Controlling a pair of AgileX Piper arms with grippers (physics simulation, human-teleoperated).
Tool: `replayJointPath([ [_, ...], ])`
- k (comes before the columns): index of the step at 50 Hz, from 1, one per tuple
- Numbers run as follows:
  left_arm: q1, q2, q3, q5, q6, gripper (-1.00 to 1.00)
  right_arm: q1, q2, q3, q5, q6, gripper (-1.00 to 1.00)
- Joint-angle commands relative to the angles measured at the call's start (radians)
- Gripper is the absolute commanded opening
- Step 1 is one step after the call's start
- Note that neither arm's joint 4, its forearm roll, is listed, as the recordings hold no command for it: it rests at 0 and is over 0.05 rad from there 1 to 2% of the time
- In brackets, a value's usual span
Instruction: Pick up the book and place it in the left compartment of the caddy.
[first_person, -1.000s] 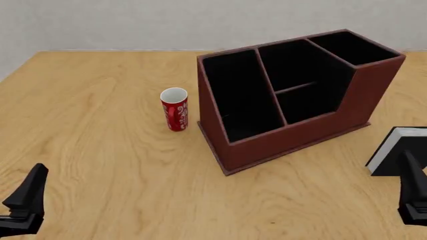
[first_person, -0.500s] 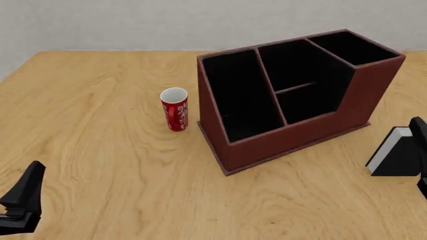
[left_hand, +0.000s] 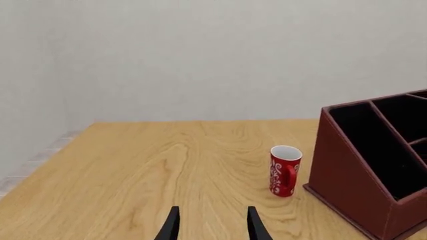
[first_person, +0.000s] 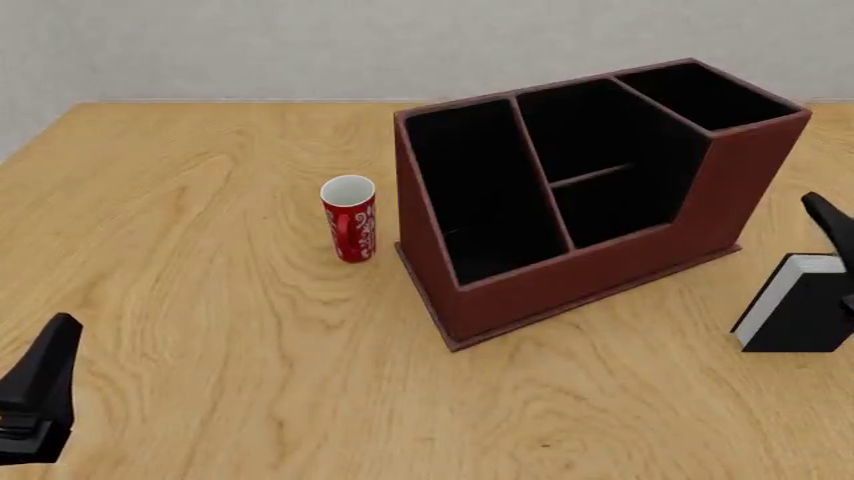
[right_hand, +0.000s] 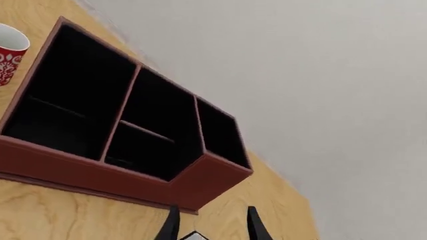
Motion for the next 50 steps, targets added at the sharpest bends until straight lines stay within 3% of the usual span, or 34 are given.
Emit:
replayJointPath([
  [1,-0.007,0.000,-0.008,0.001,0.003,1.00,-0.012,0.128,-0.167,0.182,-0.119,1.00],
  [3,-0.007,0.000,-0.005,-0.002,0.003,1.00,-0.014,0.146,-0.203,0.220,-0.112,1.00],
  [5,-0.007,0.000,0.003,-0.006,0.000,1.00,-0.026,0.171,-0.258,0.294,-0.139,1.00],
  [10,-0.008,0.000,0.010,-0.010,-0.001,1.00,-0.044,0.192,-0.307,0.355,-0.169,1.00],
  [13,-0.008,0.000,0.012,-0.010,-0.004,1.00,-0.105,0.244,-0.377,0.386,-0.190,1.00],
  [16,-0.010,0.000,0.002,-0.005,-0.001,1.00,-0.082,0.252,-0.427,0.467,-0.163,1.00],
  [19,-0.007,0.000,-0.005,-0.002,-0.002,1.00,-0.112,0.257,-0.433,0.508,-0.209,1.00],
  [25,-0.005,0.000,-0.007,-0.003,-0.003,1.00,-0.127,0.265,-0.476,0.611,-0.240,1.00],
  [28,-0.007,0.000,-0.006,-0.005,-0.004,1.00,-0.130,0.273,-0.496,0.628,-0.241,1.00],
  [37,-0.004,0.000,-0.005,-0.006,-0.004,1.00,-0.150,0.315,-0.554,0.723,-0.321,1.00],
  [41,-0.002,0.000,-0.006,-0.006,-0.005,1.00,-0.175,0.334,-0.555,0.727,-0.368,1.00],
  [45,0.000,0.000,-0.002,-0.010,-0.008,1.00,-0.156,0.358,-0.589,0.758,-0.368,1.00],
  [48,0.003,0.000,0.000,-0.010,-0.010,1.00,-0.175,0.362,-0.557,0.747,-0.425,1.00],
  [50,0.004,0.000,-0.001,-0.009,-0.009,1.00,-0.178,0.374,-0.554,0.740,-0.435,1.00],
])
